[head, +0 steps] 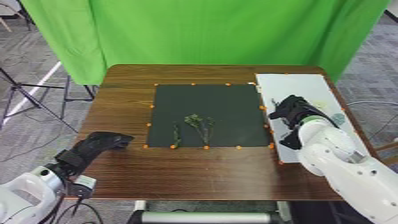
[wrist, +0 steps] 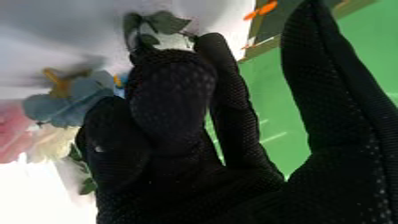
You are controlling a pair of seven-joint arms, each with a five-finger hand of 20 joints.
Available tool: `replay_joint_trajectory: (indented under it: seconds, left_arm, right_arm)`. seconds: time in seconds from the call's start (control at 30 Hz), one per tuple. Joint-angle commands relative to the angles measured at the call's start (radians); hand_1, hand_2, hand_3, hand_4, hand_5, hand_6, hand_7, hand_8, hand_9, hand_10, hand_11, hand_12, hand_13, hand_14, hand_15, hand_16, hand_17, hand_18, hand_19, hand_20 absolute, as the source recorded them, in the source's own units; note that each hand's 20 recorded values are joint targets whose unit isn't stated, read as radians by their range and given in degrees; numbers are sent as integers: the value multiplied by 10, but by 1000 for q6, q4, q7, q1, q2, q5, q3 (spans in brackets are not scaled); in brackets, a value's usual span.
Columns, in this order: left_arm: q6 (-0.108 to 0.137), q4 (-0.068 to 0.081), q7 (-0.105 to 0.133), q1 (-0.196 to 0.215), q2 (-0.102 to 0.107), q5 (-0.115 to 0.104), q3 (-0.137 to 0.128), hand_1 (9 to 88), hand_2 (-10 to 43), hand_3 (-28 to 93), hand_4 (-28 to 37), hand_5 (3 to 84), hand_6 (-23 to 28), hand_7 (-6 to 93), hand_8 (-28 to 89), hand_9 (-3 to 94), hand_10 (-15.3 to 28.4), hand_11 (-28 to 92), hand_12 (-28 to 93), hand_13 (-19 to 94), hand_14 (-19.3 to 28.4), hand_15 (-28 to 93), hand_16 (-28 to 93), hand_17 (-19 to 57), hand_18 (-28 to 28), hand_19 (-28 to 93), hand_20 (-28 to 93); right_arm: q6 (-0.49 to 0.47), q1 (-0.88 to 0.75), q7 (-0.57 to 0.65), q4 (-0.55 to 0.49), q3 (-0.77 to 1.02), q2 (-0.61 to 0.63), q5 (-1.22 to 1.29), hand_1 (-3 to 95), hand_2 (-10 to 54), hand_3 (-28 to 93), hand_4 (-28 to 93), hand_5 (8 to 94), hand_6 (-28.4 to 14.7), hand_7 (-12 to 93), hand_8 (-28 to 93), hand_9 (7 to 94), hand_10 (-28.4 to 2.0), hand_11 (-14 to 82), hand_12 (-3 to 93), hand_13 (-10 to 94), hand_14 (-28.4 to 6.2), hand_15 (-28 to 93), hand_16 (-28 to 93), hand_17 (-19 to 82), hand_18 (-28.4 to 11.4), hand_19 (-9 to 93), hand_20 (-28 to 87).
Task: Arrange flowers
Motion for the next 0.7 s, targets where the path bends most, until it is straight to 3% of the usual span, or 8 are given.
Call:
replay_joint_trajectory:
  seconds: [0.03, 0.27, 0.4, 0.43, 0.57, 0.7]
  left_arm:
    - [-32, 7, -25, 2, -9, -1, 10, 252, 14, 573, -183, 444, 47, 111, -50, 389, 168, 136, 115, 293, 186, 125, 1, -9, 120, 115, 111]
    - [-35, 4, -28, 4, -11, -2, 7, 254, 14, 571, -183, 446, 46, 112, -50, 389, 167, 135, 115, 292, 186, 124, 0, -9, 121, 115, 110]
    - [-38, 5, -28, 1, -11, -2, 7, 256, 13, 571, -181, 447, 44, 113, -51, 389, 166, 138, 116, 292, 186, 124, 0, -9, 120, 114, 110]
    - [-37, 5, -28, 1, -11, -3, 8, 256, 13, 571, -181, 447, 44, 114, -52, 389, 166, 138, 116, 292, 186, 124, 0, -9, 120, 114, 110]
    - [-41, 3, -31, -1, -13, -5, 8, 260, 12, 571, -181, 447, 44, 114, -52, 388, 167, 137, 115, 291, 187, 124, 0, -8, 120, 113, 109]
    - [-46, 5, -33, -5, -11, -7, 10, 262, 12, 569, -181, 447, 44, 114, -52, 387, 169, 136, 115, 290, 189, 124, 0, -8, 120, 112, 108]
  right_arm:
    - [39, -9, 32, 1, -7, -7, -20, 393, -95, 576, -79, 573, -12, 111, -35, 552, -213, 76, 194, 873, -43, 533, 337, 614, -112, 922, 472]
    - [26, -21, 63, 26, -27, -23, -26, 550, -95, 606, -113, 591, -6, 130, -42, 602, -200, 100, 216, 883, -30, 548, 328, 631, -96, 924, 460]
    - [122, -15, 57, 51, -73, -21, -57, 638, -95, 593, -128, 588, -5, 147, -38, 614, -191, 145, 250, 880, -20, 575, 334, 634, -86, 927, 478]
    - [137, -15, 55, 58, -77, -23, -66, 678, -95, 551, -118, 600, -3, 170, -36, 632, -174, 135, 323, 878, -16, 589, 331, 635, -84, 926, 501]
    - [180, -13, 46, 65, -95, -22, -72, 768, -95, 420, -50, 647, -14, 187, 181, 701, -136, 116, 476, 882, -5, 621, 331, 642, -79, 931, 534]
    - [184, -16, 43, 65, -100, -20, -64, 775, -95, 421, -34, 670, -20, 183, 229, 710, -128, 152, 521, 882, -4, 628, 335, 646, -77, 932, 541]
